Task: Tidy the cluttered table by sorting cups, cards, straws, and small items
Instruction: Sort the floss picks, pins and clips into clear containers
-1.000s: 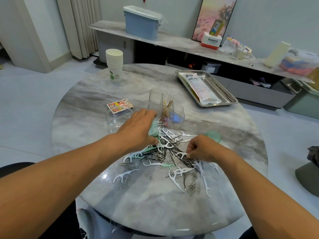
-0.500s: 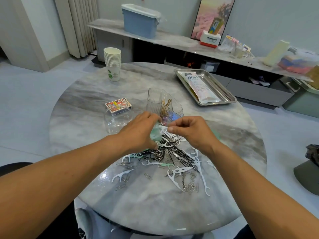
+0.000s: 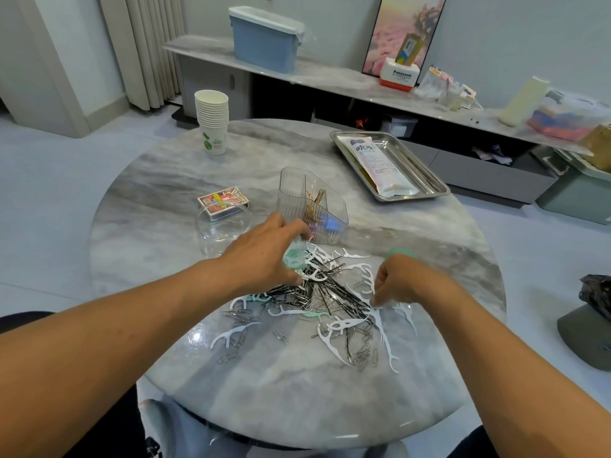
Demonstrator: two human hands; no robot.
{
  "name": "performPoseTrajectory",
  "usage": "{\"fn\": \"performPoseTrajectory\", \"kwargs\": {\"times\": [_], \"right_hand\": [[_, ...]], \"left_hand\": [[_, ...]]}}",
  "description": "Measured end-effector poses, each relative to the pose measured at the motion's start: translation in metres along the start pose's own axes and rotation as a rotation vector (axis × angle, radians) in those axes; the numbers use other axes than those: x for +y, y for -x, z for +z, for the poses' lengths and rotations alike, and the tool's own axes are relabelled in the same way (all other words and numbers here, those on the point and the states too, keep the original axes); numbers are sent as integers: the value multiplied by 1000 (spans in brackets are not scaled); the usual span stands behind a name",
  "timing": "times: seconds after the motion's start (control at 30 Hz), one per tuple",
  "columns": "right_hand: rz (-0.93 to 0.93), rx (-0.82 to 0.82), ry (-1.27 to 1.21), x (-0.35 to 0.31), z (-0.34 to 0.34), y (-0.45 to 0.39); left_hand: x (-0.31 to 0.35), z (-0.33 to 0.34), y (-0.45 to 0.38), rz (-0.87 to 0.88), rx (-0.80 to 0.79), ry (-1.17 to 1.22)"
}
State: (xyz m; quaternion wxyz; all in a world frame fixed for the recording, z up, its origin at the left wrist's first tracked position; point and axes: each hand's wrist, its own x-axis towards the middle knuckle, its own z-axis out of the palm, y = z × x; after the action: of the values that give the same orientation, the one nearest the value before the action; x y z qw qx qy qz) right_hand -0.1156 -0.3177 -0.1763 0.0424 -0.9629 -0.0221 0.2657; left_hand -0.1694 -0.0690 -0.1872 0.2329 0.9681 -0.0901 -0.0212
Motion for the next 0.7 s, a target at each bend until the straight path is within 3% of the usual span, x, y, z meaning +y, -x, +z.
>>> {"fn": "performPoseTrajectory", "kwargs": {"times": [0.17, 0.5, 0.7], "right_hand": [[78, 29, 19, 3, 10, -6], [54, 24, -106, -3, 15, -14], [23, -8, -287, -2, 6, -13]], "left_hand": [[3, 3, -1, 36, -14, -16], [-6, 6, -2, 1, -90, -77], [-13, -6, -8, -222, -49, 344]]}}
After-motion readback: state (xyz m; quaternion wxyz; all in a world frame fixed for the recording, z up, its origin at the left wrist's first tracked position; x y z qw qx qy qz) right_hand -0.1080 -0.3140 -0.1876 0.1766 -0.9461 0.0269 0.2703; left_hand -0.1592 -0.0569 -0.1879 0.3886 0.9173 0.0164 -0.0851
